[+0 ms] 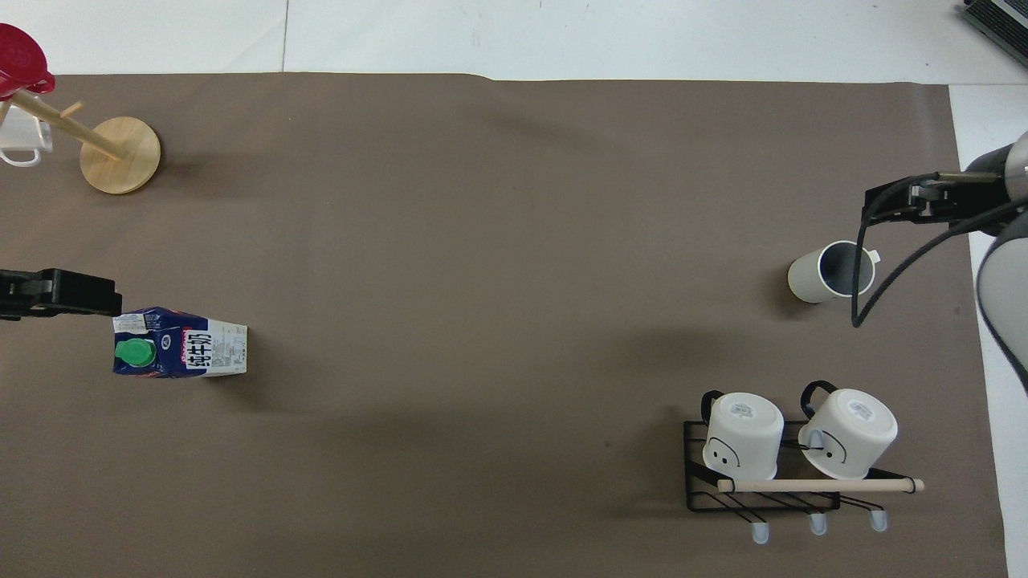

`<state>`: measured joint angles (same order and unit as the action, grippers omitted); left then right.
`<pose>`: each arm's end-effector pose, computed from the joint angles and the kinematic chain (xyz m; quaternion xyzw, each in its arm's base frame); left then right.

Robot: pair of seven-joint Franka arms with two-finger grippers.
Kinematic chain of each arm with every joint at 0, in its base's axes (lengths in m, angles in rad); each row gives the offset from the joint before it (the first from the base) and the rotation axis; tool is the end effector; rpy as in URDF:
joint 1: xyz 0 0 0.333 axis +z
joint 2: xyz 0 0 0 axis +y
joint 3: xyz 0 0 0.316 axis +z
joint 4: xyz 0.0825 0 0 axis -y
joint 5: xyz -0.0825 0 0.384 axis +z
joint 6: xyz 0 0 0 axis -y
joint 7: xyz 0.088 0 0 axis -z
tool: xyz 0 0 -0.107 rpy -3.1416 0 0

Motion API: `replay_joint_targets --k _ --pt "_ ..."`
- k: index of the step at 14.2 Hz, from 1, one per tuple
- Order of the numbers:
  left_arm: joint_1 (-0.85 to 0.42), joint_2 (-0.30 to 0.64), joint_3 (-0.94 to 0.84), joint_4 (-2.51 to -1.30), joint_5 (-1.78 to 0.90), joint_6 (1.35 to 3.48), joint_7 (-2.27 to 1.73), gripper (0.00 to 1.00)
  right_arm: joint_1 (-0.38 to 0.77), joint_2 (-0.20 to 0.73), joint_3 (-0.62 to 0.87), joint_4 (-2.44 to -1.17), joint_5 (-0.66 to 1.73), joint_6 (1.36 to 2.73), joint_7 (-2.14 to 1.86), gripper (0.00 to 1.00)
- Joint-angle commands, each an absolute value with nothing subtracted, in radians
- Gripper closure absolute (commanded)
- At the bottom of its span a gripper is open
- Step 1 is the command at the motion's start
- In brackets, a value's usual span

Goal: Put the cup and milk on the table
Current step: 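Reach the right gripper down to the white mug and grasp it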

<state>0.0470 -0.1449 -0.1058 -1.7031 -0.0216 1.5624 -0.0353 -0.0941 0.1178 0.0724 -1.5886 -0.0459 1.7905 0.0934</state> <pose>0.5064 -0.0362 0.6379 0.9999 -0.0113 0.0016 0.0033 0.6070 -0.0194 0.5679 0.9975 -0.0538 0.0428 0.0168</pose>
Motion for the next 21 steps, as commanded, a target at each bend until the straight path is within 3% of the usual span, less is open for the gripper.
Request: replay_joint_targets --k 1,5,9,19,20,21 --pt "0.055 -0.149 -0.109 -1.686 -0.023 1.532 -0.041 0.0 -0.129 0.179 0.075 -1.632 -0.044 1.905 0.029 0.0" --pt "0.055 -0.149 -0.109 -1.687 -0.023 1.525 -0.041 0.0 -0.138 0.255 0.075 -1.67 -0.046 2.005 0.014 0.0" --pt "0.054 -0.149 -0.109 -1.687 -0.023 1.522 -0.043 0.0 -0.143 0.241 0.075 -1.863 -0.044 2.155 0.025 0.0" --pt "0.064 -0.172 -0.104 -1.715 -0.023 1.52 -0.006 0.0 -0.149 0.249 0.074 -1.95 -0.046 2.22 0.017 0.0" --pt "0.064 -0.178 -0.104 -1.724 -0.023 1.522 -0.008 0.0 -0.147 0.249 0.075 -1.95 -0.052 2.22 0.014 0.01" --pt "0.066 -0.186 -0.104 -1.736 -0.023 1.529 -0.008 0.0 -0.143 0.247 0.075 -1.953 -0.072 2.22 0.015 0.19"
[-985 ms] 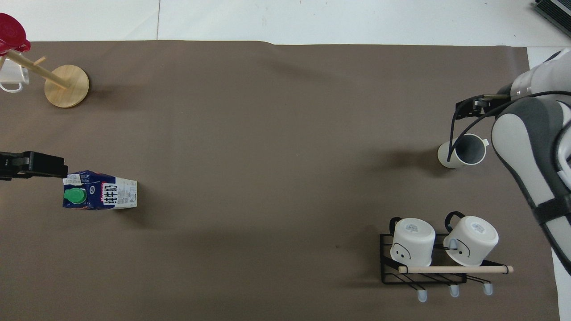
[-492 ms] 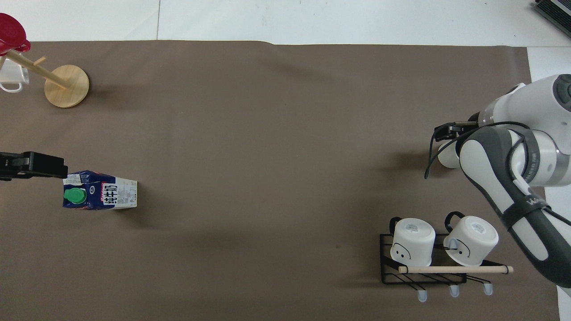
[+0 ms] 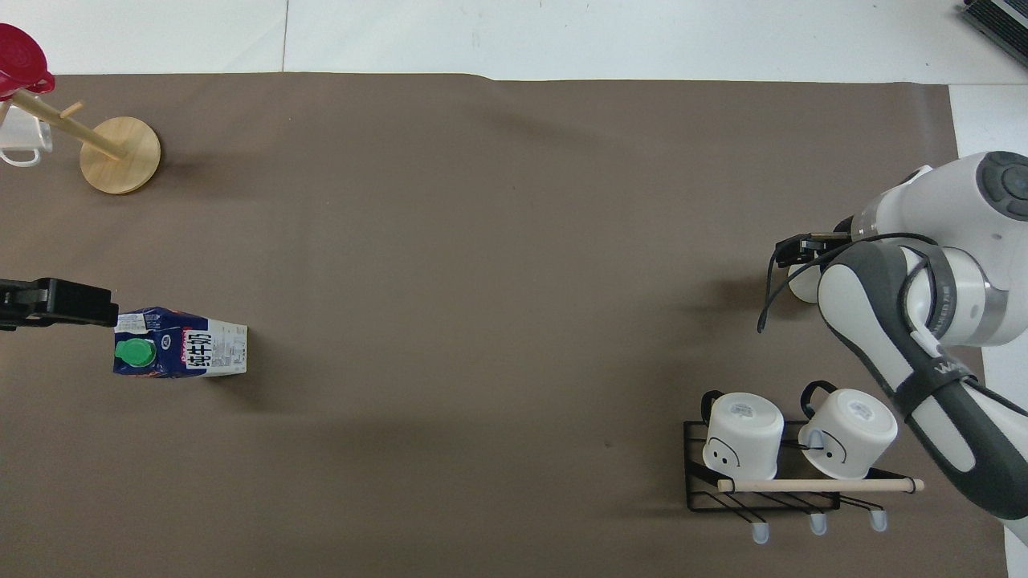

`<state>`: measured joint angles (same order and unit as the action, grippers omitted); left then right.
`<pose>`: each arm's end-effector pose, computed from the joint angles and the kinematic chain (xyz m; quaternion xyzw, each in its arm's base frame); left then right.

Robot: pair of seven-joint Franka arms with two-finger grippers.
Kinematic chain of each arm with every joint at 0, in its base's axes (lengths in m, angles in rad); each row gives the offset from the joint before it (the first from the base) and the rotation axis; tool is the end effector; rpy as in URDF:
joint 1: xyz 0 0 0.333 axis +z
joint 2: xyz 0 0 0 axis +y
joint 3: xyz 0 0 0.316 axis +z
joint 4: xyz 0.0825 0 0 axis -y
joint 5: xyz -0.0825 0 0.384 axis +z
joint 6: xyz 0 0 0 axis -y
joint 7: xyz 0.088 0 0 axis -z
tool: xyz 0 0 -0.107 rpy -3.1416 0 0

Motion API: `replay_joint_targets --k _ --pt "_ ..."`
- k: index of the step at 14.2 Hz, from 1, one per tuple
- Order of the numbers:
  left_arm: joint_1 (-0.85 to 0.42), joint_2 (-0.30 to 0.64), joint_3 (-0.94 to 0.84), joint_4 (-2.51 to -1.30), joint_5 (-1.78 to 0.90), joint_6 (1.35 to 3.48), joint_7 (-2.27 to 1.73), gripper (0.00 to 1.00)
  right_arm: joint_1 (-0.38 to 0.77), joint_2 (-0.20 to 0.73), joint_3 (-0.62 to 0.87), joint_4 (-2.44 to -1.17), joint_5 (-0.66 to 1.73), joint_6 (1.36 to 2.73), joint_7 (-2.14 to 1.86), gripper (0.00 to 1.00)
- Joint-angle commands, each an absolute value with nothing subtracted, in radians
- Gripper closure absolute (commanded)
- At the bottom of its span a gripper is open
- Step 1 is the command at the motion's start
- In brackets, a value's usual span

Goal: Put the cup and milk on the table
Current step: 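Carry the mug with the right gripper while the left gripper grasps the carton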

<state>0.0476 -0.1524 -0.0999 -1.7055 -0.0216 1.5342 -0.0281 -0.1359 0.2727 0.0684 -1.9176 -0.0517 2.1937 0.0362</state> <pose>0.5012 -0.0327 0.6381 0.9999 -0.0117 -0.0099 0.0028 0.6118 -0.0451 0.3530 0.9992 -0.0381 0.0019 0.0119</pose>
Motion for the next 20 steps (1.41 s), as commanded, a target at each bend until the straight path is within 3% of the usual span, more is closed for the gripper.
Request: replay_joint_targets --k 1,2,3,11,15,20 --pt "0.069 -0.19 -0.101 -1.747 -0.023 1.534 -0.006 0.0 -0.144 0.245 0.075 -1.959 -0.086 2.22 0.015 0.43" --pt "0.071 -0.196 -0.1 -1.753 -0.023 1.537 0.0 0.0 -0.146 0.244 0.075 -1.96 -0.089 2.22 0.002 0.67" --pt "0.083 -0.199 -0.1 -1.758 -0.023 1.542 0.017 0.0 -0.147 0.242 0.075 -1.965 -0.09 2.218 -0.027 1.0" --pt "0.089 -0.258 -0.1 -1.907 -0.021 1.655 0.026 0.0 -0.104 0.245 0.078 -1.919 -0.089 2.2 0.056 1.0" --pt "0.097 -0.267 -0.094 -1.986 -0.018 1.741 0.118 0.0 -0.002 0.252 0.081 -1.845 -0.075 2.168 0.216 1.0" --pt "0.112 -0.304 -0.094 -2.115 -0.018 1.859 0.184 0.0 0.216 0.252 0.08 -1.795 -0.091 2.095 0.493 1.0"
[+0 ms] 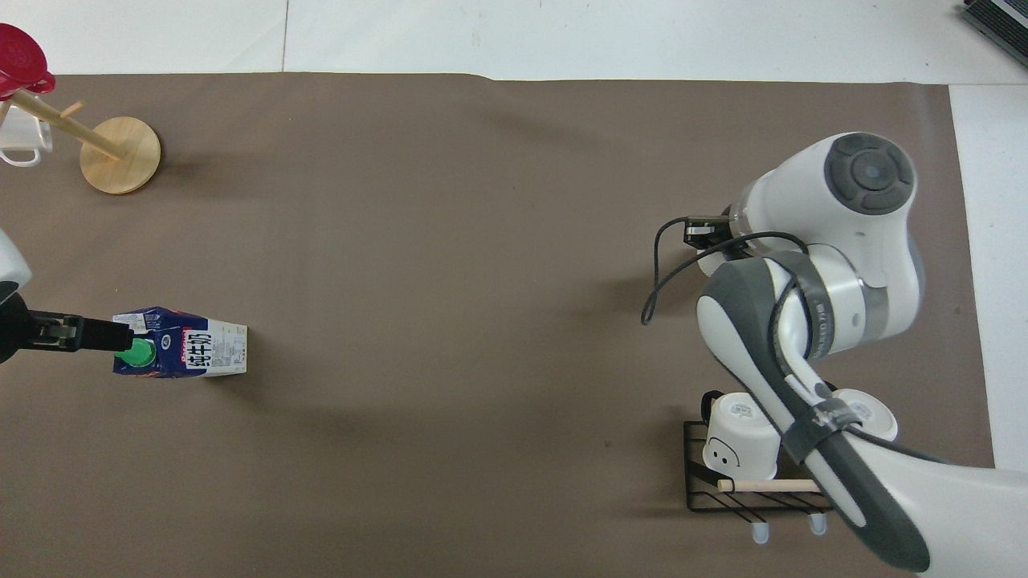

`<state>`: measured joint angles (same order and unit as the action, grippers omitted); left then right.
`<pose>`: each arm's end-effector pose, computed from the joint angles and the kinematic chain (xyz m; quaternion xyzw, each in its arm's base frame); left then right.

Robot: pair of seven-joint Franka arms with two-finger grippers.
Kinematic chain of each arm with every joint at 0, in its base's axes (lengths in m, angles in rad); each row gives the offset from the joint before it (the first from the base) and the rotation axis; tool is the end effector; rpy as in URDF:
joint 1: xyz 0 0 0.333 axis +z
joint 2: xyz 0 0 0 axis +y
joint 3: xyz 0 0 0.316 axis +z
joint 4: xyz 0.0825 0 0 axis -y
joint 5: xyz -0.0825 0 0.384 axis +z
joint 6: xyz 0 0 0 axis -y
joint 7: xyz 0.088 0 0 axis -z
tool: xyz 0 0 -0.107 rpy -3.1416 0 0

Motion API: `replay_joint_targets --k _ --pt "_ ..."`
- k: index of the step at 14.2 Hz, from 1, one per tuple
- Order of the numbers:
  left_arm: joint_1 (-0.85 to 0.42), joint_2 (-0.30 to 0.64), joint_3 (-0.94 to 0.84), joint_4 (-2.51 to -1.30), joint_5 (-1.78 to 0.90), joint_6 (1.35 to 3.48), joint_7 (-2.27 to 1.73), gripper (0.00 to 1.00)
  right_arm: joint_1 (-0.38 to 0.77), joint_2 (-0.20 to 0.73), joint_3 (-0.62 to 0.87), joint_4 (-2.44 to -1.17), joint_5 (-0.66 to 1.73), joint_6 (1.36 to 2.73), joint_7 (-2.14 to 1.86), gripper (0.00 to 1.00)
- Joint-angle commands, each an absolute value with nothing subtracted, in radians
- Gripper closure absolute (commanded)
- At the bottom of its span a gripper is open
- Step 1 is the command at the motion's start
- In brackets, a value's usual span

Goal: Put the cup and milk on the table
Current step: 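Carry the mug with the right gripper while the left gripper grasps the carton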

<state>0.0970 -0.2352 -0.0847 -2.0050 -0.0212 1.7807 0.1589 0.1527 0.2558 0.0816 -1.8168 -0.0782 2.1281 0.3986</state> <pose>0.4887 0.0009 0.5580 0.9975 -0.0700 0.0051 0.0001 0.6142 0.1398 0.4041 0.9973 -0.0639 0.0342 0.0135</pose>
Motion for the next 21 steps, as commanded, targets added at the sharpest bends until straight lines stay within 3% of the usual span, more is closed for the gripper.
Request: replay_joint_targets --k 1,4,9,13,14,15,19,21 --pt "0.113 -0.316 -0.094 -2.153 -0.017 1.893 0.184 0.0 0.245 0.252 0.08 -1.793 -0.081 2.094 0.527 1.0" --pt "0.12 -0.336 -0.094 -2.22 -0.015 1.947 0.21 0.0 0.32 0.262 0.081 -1.778 -0.071 2.095 0.583 1.0" --pt "0.129 -0.334 -0.095 -2.305 -0.015 2.069 0.218 0.0 0.477 0.37 0.08 -1.697 -0.078 2.092 0.822 1.0" --pt "0.127 -0.318 -0.095 -2.342 -0.015 2.14 0.218 0.0 0.503 0.387 0.081 -1.697 -0.069 2.106 0.842 1.0" --pt "0.127 -0.316 -0.095 -2.342 -0.015 2.143 0.216 0.0 0.505 0.385 0.081 -1.697 -0.069 2.106 0.845 0.95" --pt "0.124 -0.308 -0.095 -2.342 -0.015 2.152 0.216 0.0 0.506 0.385 0.081 -1.697 -0.069 2.105 0.848 0.82" --pt "0.117 -0.278 -0.095 -2.342 -0.015 2.178 0.213 0.0 0.511 0.385 0.081 -1.697 -0.063 2.105 0.888 0.46" --pt "0.114 -0.276 -0.095 -2.342 -0.015 2.178 0.207 0.0 0.509 0.385 0.081 -1.695 -0.061 2.105 0.888 0.34"
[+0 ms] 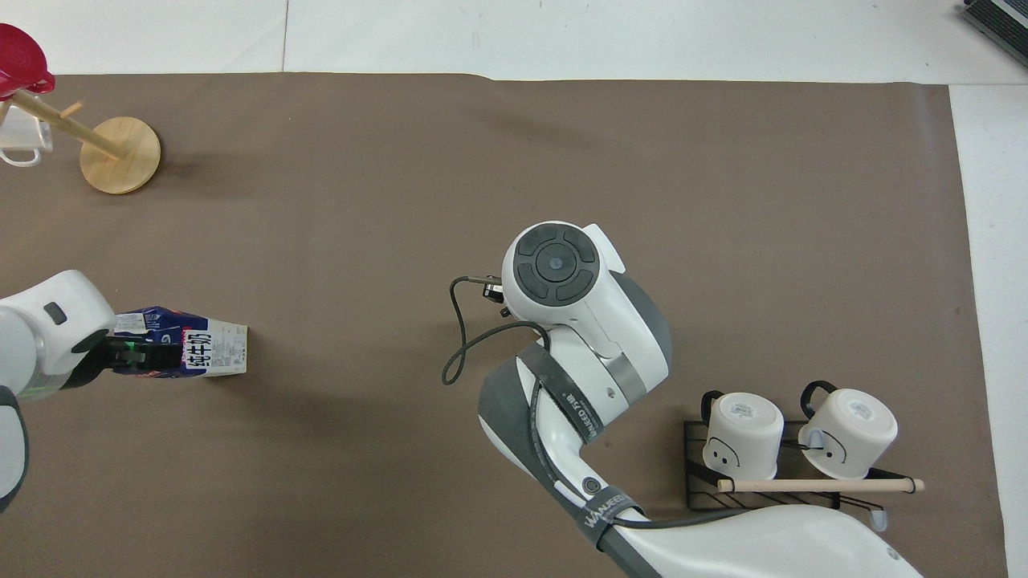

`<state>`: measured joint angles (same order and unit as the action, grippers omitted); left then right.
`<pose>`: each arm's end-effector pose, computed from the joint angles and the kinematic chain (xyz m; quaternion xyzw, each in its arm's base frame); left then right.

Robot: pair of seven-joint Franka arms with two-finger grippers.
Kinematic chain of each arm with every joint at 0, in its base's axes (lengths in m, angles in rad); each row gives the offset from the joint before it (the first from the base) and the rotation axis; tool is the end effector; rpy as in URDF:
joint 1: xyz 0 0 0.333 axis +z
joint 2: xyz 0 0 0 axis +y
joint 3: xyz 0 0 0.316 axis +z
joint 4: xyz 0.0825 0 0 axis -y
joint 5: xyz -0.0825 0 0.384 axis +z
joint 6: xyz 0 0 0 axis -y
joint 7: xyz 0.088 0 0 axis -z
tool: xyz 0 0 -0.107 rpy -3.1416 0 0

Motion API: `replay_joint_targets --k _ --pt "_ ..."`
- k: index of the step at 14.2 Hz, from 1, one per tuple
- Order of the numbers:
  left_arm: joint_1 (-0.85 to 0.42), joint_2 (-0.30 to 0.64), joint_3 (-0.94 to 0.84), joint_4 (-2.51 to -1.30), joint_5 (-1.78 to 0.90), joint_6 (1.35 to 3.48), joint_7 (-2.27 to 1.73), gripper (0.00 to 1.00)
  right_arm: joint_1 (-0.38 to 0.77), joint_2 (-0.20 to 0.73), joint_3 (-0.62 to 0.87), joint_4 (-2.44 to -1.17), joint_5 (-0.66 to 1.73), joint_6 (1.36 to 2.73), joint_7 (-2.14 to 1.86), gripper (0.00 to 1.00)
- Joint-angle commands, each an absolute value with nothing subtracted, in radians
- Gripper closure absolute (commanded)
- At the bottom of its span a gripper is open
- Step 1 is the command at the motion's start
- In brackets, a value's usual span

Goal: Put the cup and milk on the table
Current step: 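Carry the mug with the right gripper while the left gripper grasps the carton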

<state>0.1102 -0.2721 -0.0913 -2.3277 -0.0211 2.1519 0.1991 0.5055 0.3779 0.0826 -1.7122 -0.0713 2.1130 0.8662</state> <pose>0.4707 0.0066 0.4550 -0.9954 0.0834 -0.0470 0.0084 0.5521 0.3581 0.3731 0.9921 -0.1238 0.0195 0.0035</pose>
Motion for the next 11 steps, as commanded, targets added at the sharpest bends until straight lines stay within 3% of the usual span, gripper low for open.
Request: replay_joint_targets --k 1,2,4,6,9,11 --pt "0.114 -0.278 -0.097 -2.342 -0.015 2.178 0.207 0.0 0.506 0.382 0.081 -1.69 -0.061 2.105 0.888 0.27" --pt "0.112 -0.278 -0.097 -2.342 -0.015 2.178 0.207 0.0 0.499 0.377 0.081 -1.677 -0.058 2.109 0.887 0.19" --pt "0.106 -0.278 -0.097 -2.341 -0.015 2.178 0.204 0.13 0.483 0.327 0.078 -1.672 -0.058 2.108 0.877 0.0" --pt "0.1 -0.276 -0.097 -2.341 -0.015 2.178 0.201 0.24 0.459 0.266 0.077 -1.681 -0.06 2.088 0.87 0.0" --pt "0.1 -0.275 -0.097 -2.338 -0.015 2.18 0.201 0.33 0.387 0.189 0.072 -1.689 -0.061 2.074 0.835 0.0" --pt "0.1 -0.275 -0.097 -2.336 -0.015 2.18 0.201 0.38 0.33 0.137 0.071 -1.689 -0.061 1.987 0.755 0.0"
